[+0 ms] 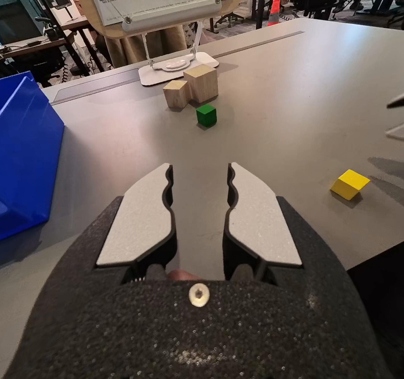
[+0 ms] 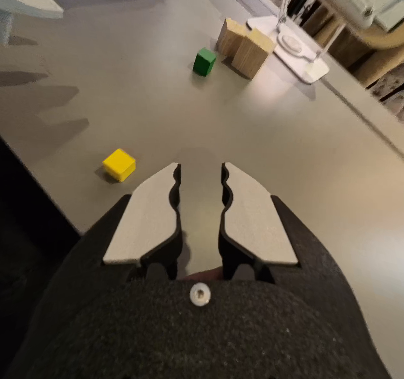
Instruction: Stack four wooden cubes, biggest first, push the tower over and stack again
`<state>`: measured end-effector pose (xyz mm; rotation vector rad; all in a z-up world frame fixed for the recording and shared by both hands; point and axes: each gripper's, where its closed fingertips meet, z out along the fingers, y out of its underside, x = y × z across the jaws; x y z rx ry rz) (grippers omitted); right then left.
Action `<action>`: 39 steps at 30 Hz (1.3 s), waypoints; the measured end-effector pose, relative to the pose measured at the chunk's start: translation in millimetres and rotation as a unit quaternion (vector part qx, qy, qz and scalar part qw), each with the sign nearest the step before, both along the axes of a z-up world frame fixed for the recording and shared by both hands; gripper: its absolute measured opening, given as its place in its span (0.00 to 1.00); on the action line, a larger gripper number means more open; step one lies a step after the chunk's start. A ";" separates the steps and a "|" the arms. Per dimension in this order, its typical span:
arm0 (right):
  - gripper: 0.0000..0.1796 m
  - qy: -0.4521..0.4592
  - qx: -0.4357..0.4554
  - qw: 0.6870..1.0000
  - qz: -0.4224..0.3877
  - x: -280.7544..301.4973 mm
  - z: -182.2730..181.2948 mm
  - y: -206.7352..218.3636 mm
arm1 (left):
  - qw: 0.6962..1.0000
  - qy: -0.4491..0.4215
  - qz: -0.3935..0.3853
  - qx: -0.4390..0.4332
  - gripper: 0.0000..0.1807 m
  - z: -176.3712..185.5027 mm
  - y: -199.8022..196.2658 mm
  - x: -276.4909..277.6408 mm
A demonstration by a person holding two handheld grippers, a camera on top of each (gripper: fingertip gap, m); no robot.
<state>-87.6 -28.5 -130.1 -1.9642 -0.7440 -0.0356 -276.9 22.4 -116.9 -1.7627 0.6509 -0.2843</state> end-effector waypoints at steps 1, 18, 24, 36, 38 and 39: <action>0.23 -0.033 0.007 0.999 0.012 0.3 12.2 11.4 | 1.000 0.000 -0.001 -0.002 0.26 -0.9 -0.3 0.1; 0.33 -0.323 -0.209 0.876 0.292 -39.4 7.5 280.7 | 0.998 0.051 -0.039 0.025 0.25 -8.6 -14.4 5.3; 0.36 -0.325 -0.291 0.849 0.297 -33.7 -38.1 286.8 | 0.998 0.044 -0.050 0.019 0.25 -5.5 -16.9 -0.9; 0.35 -0.368 -0.258 0.849 0.278 -31.1 13.9 202.4 | 0.998 0.043 -0.048 0.007 0.24 -6.0 -11.4 -5.3; 0.35 -0.361 -0.271 0.850 0.271 -31.3 7.5 177.7 | 0.998 0.042 -0.048 0.003 0.24 -6.3 -10.6 -5.3; 0.35 -0.353 -0.279 0.853 0.265 -32.5 1.4 167.8 | 0.998 0.042 -0.047 0.001 0.24 -6.6 -10.2 -5.5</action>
